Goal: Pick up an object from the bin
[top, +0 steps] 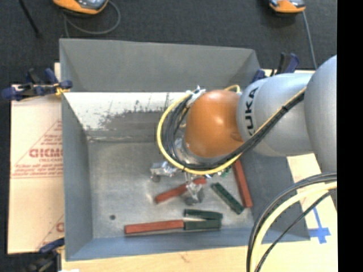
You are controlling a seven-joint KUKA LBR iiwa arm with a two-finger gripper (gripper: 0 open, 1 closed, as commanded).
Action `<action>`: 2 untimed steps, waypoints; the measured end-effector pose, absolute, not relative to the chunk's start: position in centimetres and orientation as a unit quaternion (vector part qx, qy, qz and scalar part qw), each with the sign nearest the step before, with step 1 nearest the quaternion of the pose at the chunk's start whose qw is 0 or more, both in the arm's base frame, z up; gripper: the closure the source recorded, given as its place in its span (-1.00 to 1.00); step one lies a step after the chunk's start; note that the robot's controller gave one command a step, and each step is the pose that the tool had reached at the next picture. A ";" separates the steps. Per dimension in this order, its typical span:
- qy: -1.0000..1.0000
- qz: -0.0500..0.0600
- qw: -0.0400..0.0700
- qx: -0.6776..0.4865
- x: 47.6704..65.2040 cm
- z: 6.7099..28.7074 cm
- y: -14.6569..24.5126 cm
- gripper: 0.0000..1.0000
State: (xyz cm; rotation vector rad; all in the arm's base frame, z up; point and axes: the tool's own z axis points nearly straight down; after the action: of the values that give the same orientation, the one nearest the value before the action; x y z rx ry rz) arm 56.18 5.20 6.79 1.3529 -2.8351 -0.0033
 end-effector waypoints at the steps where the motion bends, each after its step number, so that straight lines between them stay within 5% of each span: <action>1: -0.903 -0.001 -0.002 0.430 56.3 7.1 5.3 1.00; 2: -0.903 -0.001 -0.002 0.429 56.3 7.1 5.3 -1.00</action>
Offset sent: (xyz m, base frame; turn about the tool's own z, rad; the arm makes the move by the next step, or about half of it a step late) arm 0.0000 0.0000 0.0000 0.0000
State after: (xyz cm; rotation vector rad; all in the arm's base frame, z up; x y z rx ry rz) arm 56.27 5.27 7.06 1.3495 -2.8407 -0.0028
